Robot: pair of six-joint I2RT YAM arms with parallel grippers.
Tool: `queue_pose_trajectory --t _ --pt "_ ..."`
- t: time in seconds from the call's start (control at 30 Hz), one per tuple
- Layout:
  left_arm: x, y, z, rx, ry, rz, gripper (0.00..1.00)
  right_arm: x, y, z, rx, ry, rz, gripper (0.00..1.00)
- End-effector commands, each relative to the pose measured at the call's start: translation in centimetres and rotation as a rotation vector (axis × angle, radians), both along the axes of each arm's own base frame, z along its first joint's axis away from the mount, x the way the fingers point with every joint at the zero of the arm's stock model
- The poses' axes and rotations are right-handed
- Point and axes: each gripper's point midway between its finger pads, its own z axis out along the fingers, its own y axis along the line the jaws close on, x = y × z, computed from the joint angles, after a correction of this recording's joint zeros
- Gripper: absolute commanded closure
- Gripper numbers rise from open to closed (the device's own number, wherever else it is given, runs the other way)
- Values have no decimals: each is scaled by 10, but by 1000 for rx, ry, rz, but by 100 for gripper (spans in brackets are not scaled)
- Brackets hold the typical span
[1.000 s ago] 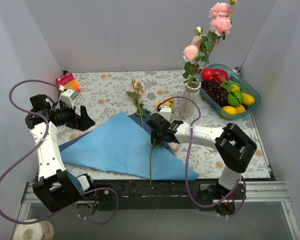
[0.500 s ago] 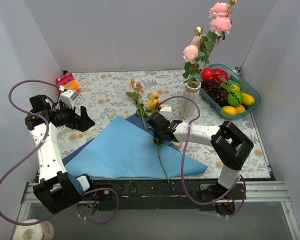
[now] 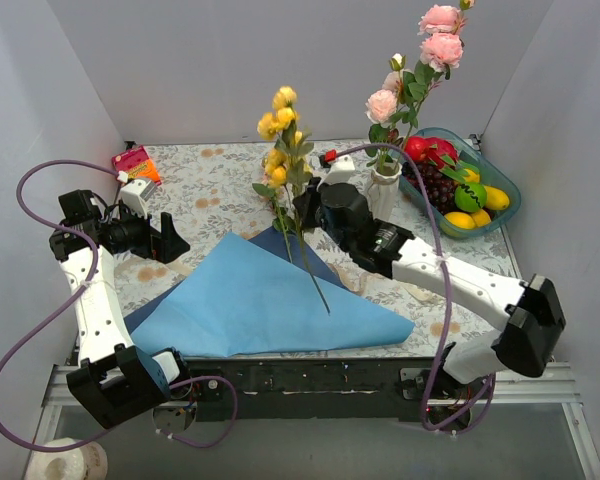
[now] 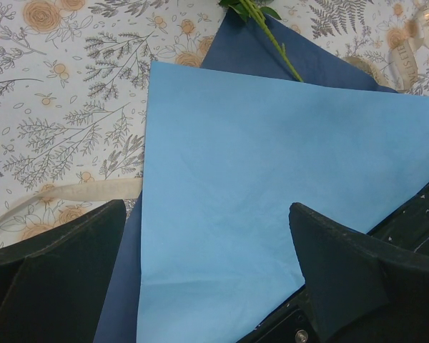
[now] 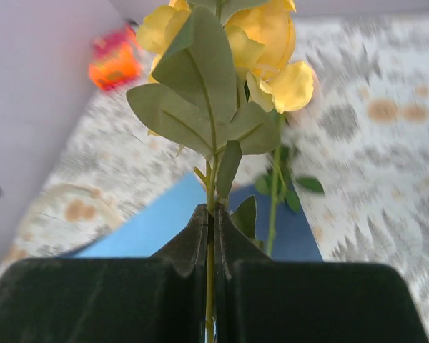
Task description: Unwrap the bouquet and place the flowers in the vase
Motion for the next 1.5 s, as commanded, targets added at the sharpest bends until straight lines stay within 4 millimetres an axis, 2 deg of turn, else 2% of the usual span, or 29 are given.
queue_pose_trajectory --t 0.0,0.03,0.07,0.1,0.17,0.2,0.23,0.33,0.4,0.53,0.67,0.83,1.0,1.03,1.17,1.47 --pt "-2 0 16 17 -50 1 2 -10 2 168 197 -505 129 99" --pt "-2 0 14 17 -47 2 2 -18 -10 198 234 -600 121 99" --pt "-2 0 14 16 -44 4 2 -24 -18 219 251 -692 120 99" --pt "-2 0 13 16 -44 4 2 -29 -33 249 247 -849 78 99" --pt "-2 0 13 19 -42 5 2 -37 -53 287 236 -999 41 99" --pt "-2 1 12 19 -41 6 2 -33 -58 297 181 -1045 23 99" --pt "-1 1 12 18 -42 6 2 -37 -68 328 193 -1097 5 99" --pt "1 1 13 12 -36 4 2 -33 -91 361 138 -1214 -61 99" --pt "2 1 14 10 -36 0 2 -30 -115 378 137 -1292 -135 99" --pt "4 3 12 10 -34 0 2 -16 -150 384 127 -1353 -212 99" --pt "8 6 9 18 -24 5 2 5 -181 369 128 -1313 -299 99" --pt "15 11 12 26 -27 10 2 17 -204 353 139 -1298 -351 99" --pt "22 14 10 19 -15 12 2 20 -214 342 194 -1305 -367 99" --pt "22 14 9 19 -15 12 2 24 -215 333 194 -1292 -369 99" --pt "22 15 5 26 -8 15 2 28 -229 320 253 -1274 -400 99" --pt "25 17 4 25 3 17 2 36 -228 291 337 -1246 -385 99"
